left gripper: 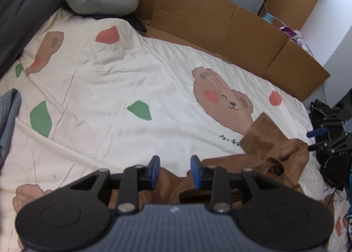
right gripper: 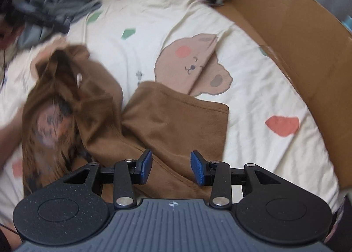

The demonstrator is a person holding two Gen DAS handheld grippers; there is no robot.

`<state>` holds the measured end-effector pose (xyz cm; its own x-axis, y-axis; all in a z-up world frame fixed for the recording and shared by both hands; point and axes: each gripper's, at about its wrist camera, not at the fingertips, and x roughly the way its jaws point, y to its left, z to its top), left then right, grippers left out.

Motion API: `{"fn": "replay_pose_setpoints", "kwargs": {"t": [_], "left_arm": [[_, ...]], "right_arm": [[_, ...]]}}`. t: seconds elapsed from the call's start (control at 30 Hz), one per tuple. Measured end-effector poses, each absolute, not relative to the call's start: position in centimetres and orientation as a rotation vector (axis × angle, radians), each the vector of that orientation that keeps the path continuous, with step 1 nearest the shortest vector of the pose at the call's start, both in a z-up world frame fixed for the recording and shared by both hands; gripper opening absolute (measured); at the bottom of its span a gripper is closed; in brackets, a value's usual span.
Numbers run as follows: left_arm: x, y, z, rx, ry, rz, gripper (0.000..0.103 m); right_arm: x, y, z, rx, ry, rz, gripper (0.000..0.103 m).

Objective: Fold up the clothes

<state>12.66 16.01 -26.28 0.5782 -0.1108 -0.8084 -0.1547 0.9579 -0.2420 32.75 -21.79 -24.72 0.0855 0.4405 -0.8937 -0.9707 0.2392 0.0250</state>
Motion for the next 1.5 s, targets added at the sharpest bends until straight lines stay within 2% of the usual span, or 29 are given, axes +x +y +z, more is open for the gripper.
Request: {"fn": "replay_pose_setpoints", "kwargs": {"t": [0.43, 0.7, 0.87, 1.43, 1.5], "left_arm": [[12.1, 17.6, -27.1, -0.324, 0.977, 0.066, 0.033], [11.9, 18.2, -27.6, -0.352, 0.988, 0.082, 0.033], [11.9, 18.2, -27.7, -0.34, 0.991, 0.08, 0.033], [11.0, 20.1, -28.8, -0.332, 1.028, 0.123, 0.033], [10.9, 20.3, -28.8, -0.332, 1.029, 0.127, 0.033]], "right_arm": [[33.8, -20.0, -26.6, -1.123, 1.007, 1.41, 0.044], [34.1, -18.1, -27.8, -1.263, 1.056, 1.506, 0.042], [34.0, -16.9, -28.9, -1.37, 1.089, 1.55, 0.036], [33.9, -16.3, -32.8, -1.426, 1.26, 1.567, 0.036], [33.8, -16.5, -33.1, -1.415, 1.26, 1.561, 0.031]]}}
